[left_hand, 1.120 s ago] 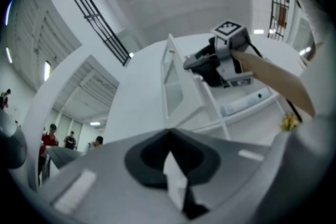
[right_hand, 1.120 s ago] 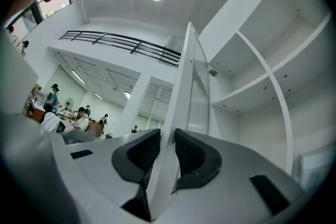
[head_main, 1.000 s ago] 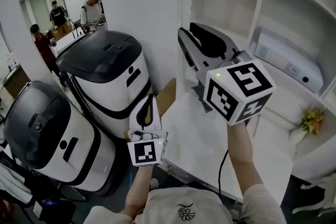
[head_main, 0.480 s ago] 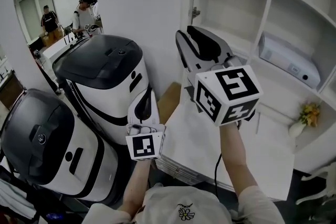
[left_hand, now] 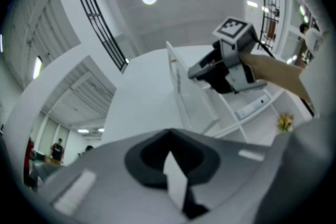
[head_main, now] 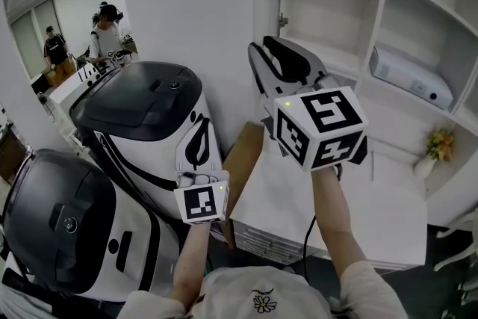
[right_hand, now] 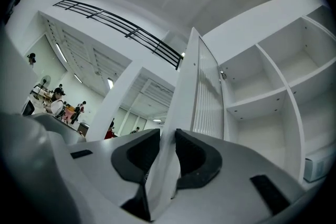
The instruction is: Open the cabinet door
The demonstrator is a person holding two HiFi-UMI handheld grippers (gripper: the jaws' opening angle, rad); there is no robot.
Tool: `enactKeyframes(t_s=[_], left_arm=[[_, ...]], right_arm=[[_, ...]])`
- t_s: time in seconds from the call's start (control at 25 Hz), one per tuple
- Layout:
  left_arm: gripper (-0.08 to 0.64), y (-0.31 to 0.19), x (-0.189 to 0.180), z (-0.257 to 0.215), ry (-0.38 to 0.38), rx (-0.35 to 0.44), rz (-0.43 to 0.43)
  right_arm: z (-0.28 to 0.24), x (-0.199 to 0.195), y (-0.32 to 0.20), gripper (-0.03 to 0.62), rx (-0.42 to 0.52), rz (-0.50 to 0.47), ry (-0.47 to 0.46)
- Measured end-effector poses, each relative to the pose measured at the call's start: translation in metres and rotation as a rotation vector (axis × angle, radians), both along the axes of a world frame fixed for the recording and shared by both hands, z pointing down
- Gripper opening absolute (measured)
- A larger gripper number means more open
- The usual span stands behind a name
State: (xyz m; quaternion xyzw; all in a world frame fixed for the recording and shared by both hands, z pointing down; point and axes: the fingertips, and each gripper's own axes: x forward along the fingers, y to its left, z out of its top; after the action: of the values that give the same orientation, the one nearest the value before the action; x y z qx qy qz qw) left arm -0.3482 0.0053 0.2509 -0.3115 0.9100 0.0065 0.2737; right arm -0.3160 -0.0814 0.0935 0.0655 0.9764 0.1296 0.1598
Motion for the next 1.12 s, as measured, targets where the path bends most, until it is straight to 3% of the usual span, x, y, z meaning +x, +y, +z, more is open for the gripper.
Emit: enactKeyframes(t_s=[0.52,1.12], left_arm=[[0.008,0.043,-0.028,0.001,-0.005,0.019,0.015],[0.008,0.06,-0.033,0.008,0.008,0.002,0.018]], right_arm=[[0.002,-0.037,0.033,0.097,0.017,0.062,0.001],[0.001,-0.037,0.032,0.098,-0.002,0.096,-0.005]])
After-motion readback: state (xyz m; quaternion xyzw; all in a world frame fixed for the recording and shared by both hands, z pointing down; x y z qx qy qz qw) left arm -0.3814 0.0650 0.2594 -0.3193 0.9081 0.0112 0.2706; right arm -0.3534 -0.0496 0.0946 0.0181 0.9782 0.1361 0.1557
